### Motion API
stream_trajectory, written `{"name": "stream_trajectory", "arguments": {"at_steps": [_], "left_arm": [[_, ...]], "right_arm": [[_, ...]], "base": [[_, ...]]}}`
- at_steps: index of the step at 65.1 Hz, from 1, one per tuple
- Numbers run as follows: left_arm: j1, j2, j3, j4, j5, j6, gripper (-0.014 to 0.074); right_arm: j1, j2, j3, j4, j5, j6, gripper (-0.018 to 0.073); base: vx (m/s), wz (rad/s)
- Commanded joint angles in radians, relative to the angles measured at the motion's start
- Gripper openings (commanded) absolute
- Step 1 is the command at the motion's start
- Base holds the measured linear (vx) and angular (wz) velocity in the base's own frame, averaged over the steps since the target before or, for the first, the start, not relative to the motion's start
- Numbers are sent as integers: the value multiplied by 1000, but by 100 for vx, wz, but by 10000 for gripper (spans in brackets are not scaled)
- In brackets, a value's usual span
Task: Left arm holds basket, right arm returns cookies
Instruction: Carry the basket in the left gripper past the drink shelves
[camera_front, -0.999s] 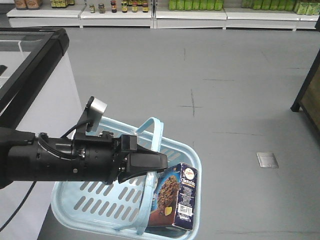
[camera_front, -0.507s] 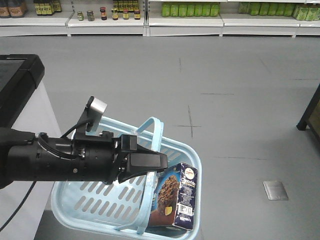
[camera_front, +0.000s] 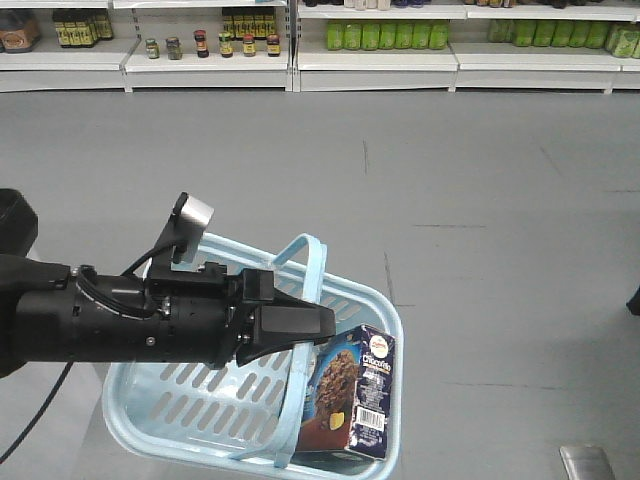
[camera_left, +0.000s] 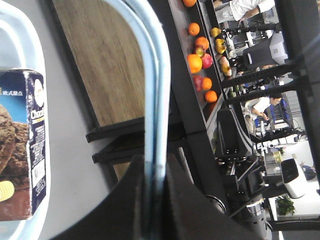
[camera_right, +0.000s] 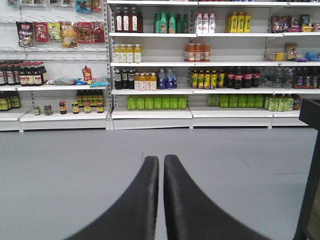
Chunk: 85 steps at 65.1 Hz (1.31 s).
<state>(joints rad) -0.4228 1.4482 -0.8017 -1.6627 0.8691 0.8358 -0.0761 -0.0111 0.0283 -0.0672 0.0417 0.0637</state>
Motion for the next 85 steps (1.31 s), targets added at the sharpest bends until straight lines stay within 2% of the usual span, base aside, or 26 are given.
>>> {"name": "stream_trajectory", "arguments": {"at_steps": [1, 85], "left_arm": [[-4, -41, -31, -117, 56, 6, -3], [-4, -41, -31, -117, 56, 6, -3]], "right_arm": [[-3, -13, 18, -11, -73, -3, -6], [-3, -13, 18, -11, -73, -3, -6]], "base": [[49, 1], [49, -1]]}}
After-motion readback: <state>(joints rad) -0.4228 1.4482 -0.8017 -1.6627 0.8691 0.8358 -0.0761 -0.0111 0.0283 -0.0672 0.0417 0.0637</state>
